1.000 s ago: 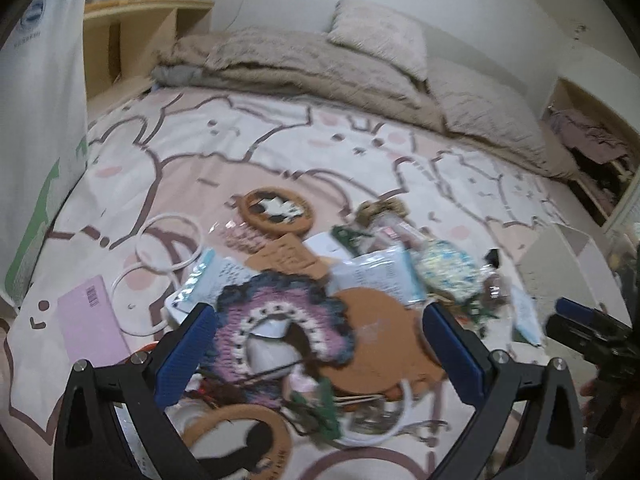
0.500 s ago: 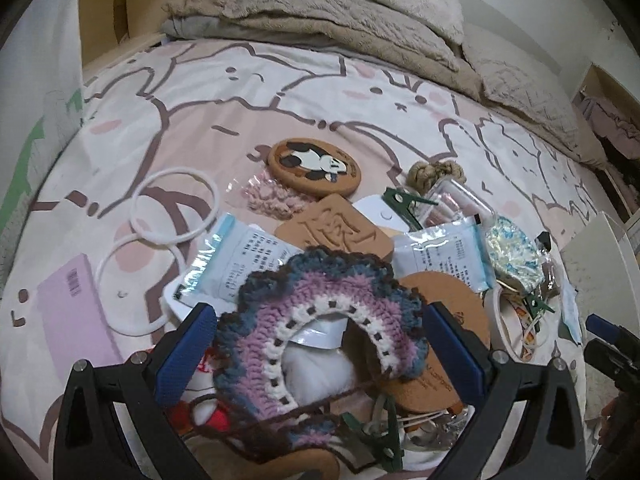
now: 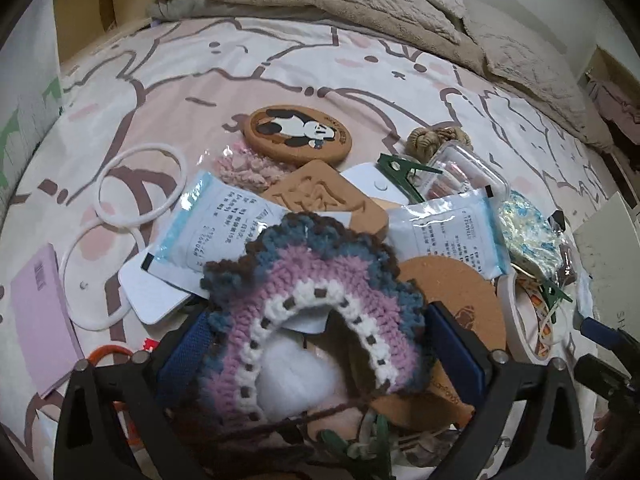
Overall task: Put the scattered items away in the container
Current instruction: 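Close left gripper on pink-blue crocheted piece while right tool moves toward white tape roll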
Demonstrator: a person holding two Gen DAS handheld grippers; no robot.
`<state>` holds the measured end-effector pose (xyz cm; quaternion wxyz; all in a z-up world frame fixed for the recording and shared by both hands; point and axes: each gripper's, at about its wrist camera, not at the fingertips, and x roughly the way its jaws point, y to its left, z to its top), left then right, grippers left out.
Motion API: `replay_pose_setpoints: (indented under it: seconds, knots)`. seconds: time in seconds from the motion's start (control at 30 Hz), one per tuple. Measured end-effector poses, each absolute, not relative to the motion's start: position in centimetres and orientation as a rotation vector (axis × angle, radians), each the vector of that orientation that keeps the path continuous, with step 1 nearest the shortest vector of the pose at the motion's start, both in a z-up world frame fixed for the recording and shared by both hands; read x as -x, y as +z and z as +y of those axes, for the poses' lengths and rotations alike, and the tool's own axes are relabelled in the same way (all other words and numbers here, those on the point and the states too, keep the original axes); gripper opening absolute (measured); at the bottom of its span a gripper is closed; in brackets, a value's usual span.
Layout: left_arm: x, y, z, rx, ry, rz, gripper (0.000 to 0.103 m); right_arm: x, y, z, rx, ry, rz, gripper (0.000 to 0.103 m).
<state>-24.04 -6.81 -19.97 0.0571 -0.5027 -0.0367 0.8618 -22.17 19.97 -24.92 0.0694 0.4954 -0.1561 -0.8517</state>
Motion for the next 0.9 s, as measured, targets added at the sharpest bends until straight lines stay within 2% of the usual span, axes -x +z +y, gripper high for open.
replay_pose_setpoints:
  seconds: [0.07,0.17,0.27,0.33,0.53,0.63,0.73,0.8,0.9]
  knots:
    - [23.9,-19.5,-6.9,1.513,2.638,-0.099,0.071,22.3,-25.1,19.4,-1.491,-2.552,-0.458,0.103]
    - [23.9,-19.1,-7.6,1.505,2.662,-0.112,0.053,22.5,-25.5,18.8,-1.506,-2.531,-0.456,0.103]
    - [23.7,-18.7,-8.6,1.489,2.677,-0.171,0.04,22.9,-26.1,18.5,-1.524,-2.509,-0.493,0.103]
    - [23.6,-18.0,-9.1,1.458,2.69,-0.213,0.037,23.1,-26.4,18.4,-1.533,-2.501,-0.519,0.103]
    - [22.5,-15.3,-10.2,1.325,2.733,-0.306,0.036,23.9,-27.5,18.2,-1.555,-2.5,-0.55,0.103]
    - [22.2,-14.3,-10.3,1.277,2.737,-0.329,0.027,24.2,-27.8,18.3,-1.549,-2.519,-0.563,0.103]
    - [21.7,-13.6,-10.1,1.238,2.736,-0.336,0.027,24.5,-27.9,18.5,-1.544,-2.531,-0.566,0.103]
    - [21.4,-13.2,-9.8,1.215,2.731,-0.33,0.021,24.8,-28.0,18.2,-1.576,-2.521,-0.522,0.103]
    - [21.0,-12.8,-9.4,1.18,2.72,-0.321,0.021,25.1,-27.9,17.4,-1.62,-2.52,-0.397,0.103]
